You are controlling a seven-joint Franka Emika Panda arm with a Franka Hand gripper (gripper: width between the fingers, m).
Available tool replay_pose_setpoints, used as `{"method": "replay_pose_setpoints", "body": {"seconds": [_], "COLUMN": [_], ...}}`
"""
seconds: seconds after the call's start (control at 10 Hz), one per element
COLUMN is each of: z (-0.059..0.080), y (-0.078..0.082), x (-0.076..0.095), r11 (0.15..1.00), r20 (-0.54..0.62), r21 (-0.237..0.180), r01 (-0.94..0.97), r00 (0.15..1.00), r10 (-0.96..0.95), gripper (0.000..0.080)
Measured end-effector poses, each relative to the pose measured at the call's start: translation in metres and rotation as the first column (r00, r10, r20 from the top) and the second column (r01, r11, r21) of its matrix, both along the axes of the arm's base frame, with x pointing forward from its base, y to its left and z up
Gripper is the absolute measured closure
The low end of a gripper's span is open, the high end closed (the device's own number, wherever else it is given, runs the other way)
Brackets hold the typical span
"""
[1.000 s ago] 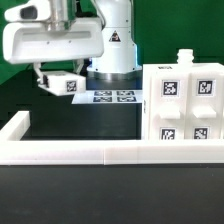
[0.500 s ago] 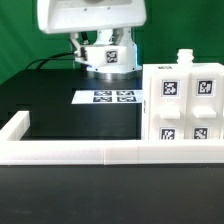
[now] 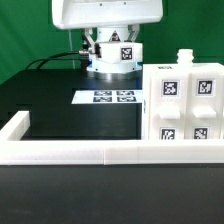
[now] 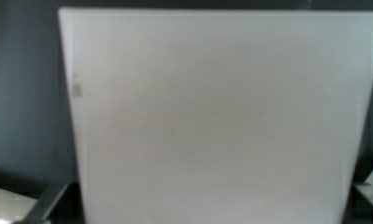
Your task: Assemble cabinet
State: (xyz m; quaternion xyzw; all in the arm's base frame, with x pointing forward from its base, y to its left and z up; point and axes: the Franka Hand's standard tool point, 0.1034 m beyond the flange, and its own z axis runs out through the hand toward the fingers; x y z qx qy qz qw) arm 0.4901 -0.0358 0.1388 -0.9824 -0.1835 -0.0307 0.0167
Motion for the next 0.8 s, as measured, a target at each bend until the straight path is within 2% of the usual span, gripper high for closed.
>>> {"method": "replay_pose_setpoints", "body": {"seconds": [0.2, 0.3, 0.6, 0.8], "z": [0.003, 0.016, 0.028, 0.043], "y": [0.005, 0.017, 0.043, 0.065], "x": [0.000, 0.011, 0.033, 0.054], "r11": [1.000, 1.000, 1.000, 1.000], "r20": [-0.024, -0.029, 0.003, 0.008], "r21": [-0.001, -0.002, 0.001, 0.005], "r01": [0.017, 0.006, -0.020, -0.017], "r00": [1.000, 1.000, 1.000, 1.000], "r10": [-0.017, -0.006, 0.020, 0.017], "gripper": [0.0238, 0.0238, 0.0238, 0.0238]}}
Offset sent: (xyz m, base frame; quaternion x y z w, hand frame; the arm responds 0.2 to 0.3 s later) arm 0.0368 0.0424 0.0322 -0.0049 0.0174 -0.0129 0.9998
